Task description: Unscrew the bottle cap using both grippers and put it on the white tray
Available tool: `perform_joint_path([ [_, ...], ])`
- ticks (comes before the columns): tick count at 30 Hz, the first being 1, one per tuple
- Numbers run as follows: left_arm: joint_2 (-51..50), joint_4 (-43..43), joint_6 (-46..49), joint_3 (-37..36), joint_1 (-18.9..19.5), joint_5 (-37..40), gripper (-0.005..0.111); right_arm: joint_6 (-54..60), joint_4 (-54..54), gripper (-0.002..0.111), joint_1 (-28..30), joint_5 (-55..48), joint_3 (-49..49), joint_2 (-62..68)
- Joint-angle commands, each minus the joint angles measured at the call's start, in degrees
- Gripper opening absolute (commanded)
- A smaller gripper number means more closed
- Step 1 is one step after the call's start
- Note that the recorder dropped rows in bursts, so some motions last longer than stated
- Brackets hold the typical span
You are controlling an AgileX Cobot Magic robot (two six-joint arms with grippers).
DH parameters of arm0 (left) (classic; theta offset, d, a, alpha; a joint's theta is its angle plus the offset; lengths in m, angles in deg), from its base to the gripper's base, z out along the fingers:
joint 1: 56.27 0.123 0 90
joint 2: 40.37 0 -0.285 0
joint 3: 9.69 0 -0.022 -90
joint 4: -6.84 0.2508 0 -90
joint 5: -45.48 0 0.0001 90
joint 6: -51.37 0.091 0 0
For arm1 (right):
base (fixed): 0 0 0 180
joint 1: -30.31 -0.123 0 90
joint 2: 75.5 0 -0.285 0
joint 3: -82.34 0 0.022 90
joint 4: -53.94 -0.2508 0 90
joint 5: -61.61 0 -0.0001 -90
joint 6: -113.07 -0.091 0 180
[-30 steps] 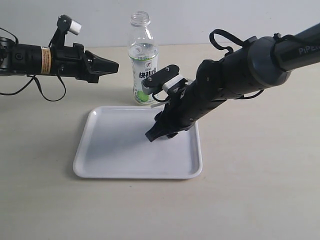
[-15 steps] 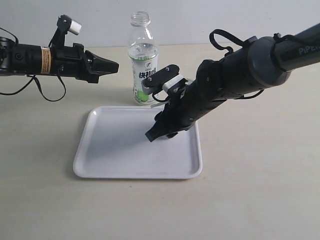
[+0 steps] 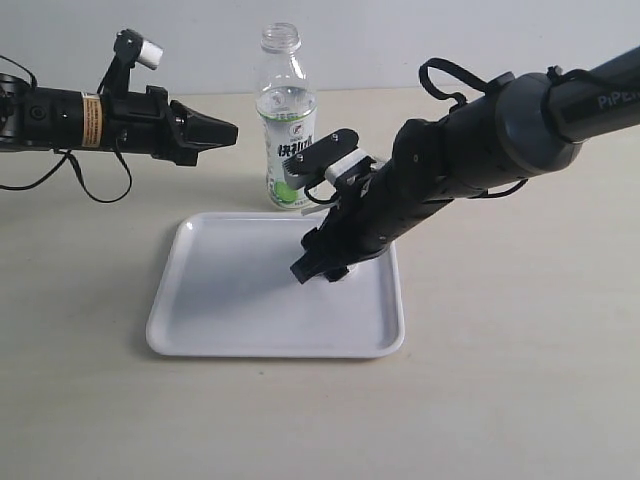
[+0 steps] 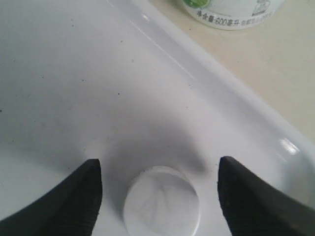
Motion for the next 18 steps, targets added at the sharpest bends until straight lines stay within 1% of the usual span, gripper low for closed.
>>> perform_joint_path([
  [1, 0.8, -1.66, 0.25, -0.15, 0.08, -0.08, 0.0, -0.03, 0.32, 0.068, 0.37, -0.92, -0.26, -1.97],
  [5, 0.8, -2.03, 0.41, -0.15, 0.08, 0.4, 0.0, -0.03, 2.42, 0.067, 0.37, -7.73, -0.26, -6.72],
  [7, 0.9, -2.03, 0.41, -0.15, 0.08, 1.2, 0.0, -0.19, 3.7, 0.061, 0.37, -12.15, -0.26, -10.08],
  [8, 1.01, -2.03, 0.41, -0.15, 0.08, 1.32, 0.0, -0.19, 4.04, 0.057, 0.37, -13.95, -0.26, -11.51],
  [9, 1.16, -2.03, 0.08, -0.27, 0.08, 1.32, 0.0, -0.19, 4.42, 0.051, 0.37, -15.86, -0.26, -13.32],
  [12, 2.53, -2.03, 0.08, -1.7, -0.13, 2.56, 0.0, -0.19, 4.81, 0.027, 0.37, -17.96, 0.45, -18.25],
  [15, 6.42, -2.64, 0.34, -4.81, -1.35, 10.16, 0.0, -0.19, 5.05, 0.001, 0.37, -17.8, 2.06, -22.76],
  [18, 11.33, -6.06, 0.48, -8.51, -3.63, 19.45, 0.0, -0.19, 5.05, 0.0, 0.37, -17.71, 3.99, -27.06],
])
